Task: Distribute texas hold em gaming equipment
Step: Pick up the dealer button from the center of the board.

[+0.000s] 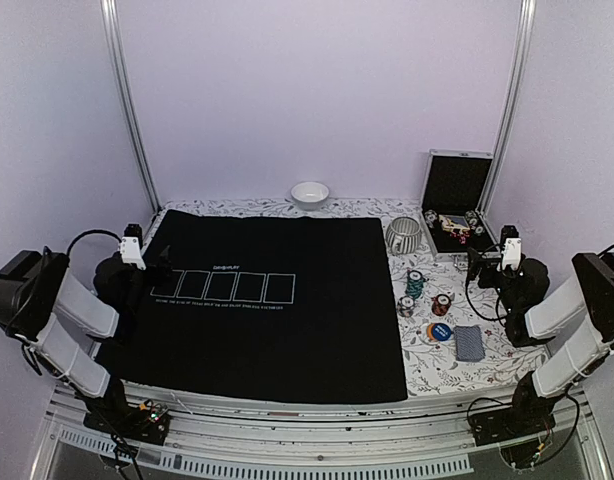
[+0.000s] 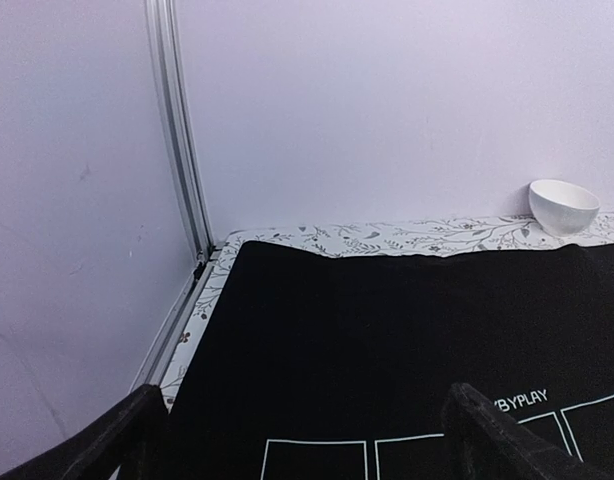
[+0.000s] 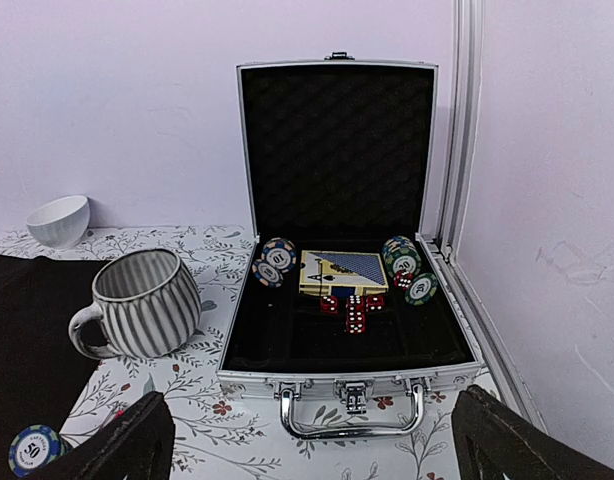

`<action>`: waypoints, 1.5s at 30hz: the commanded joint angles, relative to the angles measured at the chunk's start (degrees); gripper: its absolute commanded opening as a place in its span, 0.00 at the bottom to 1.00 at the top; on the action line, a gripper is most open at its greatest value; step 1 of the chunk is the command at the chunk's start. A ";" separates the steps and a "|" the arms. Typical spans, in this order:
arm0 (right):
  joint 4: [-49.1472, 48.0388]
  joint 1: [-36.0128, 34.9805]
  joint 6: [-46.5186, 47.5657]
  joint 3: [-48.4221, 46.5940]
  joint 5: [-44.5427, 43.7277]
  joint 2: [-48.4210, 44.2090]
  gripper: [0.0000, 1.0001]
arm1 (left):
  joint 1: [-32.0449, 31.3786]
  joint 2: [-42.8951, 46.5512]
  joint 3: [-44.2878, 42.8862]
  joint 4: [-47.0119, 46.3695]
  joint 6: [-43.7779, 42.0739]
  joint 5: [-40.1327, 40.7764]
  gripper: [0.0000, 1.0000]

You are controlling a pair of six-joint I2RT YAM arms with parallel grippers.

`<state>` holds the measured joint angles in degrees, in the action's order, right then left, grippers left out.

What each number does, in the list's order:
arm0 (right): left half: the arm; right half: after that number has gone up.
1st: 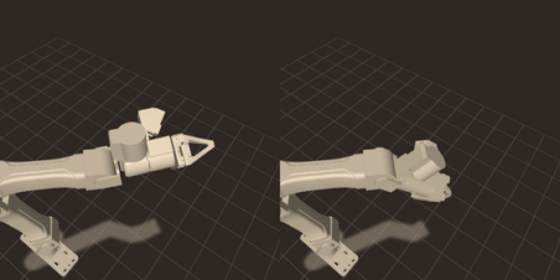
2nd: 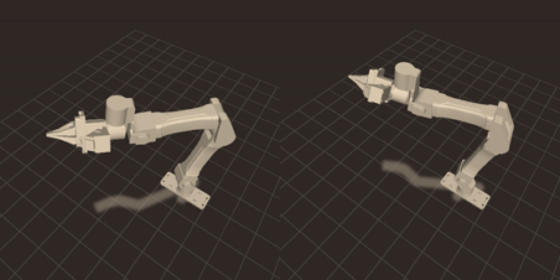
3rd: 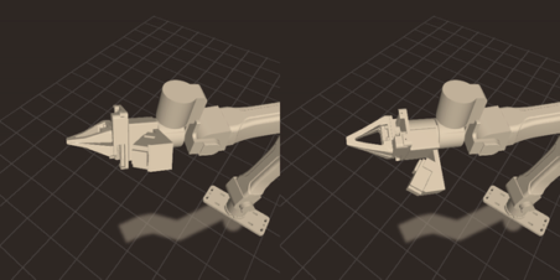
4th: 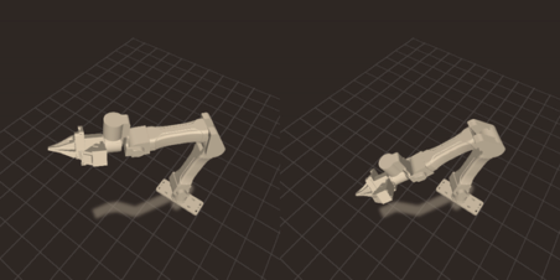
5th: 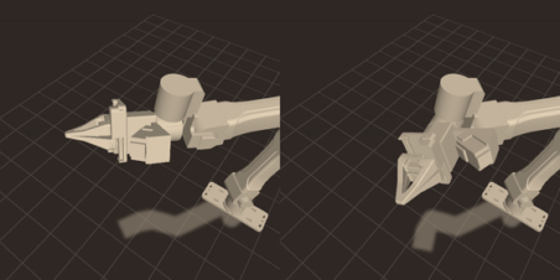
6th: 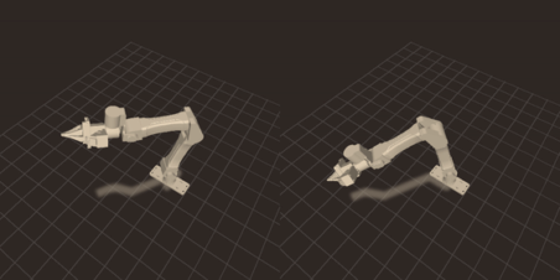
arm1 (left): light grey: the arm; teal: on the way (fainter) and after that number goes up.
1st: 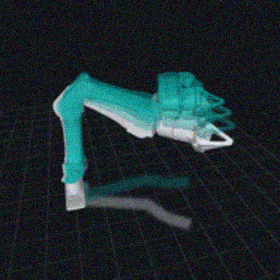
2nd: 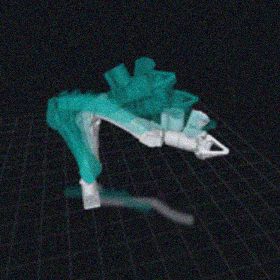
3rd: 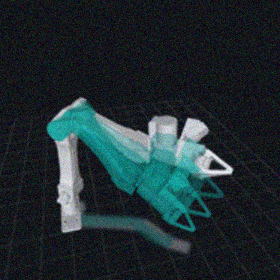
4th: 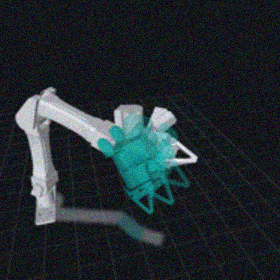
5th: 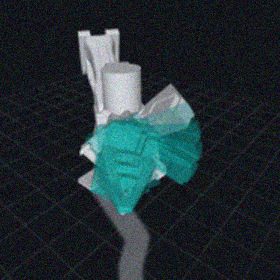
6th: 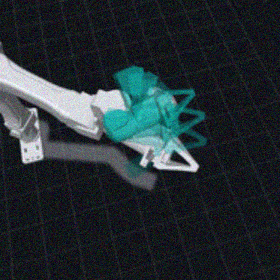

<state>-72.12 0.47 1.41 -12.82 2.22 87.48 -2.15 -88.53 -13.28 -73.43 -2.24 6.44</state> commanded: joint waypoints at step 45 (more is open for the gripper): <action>114.63 -37.48 -41.24 -35.32 -0.80 -9.87 0.65 | -40.90 15.31 -47.20 79.57 1.99 -17.89 0.98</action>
<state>42.83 -35.97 -36.58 -49.34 1.17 75.09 -42.22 -75.00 -62.59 8.01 0.60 -12.27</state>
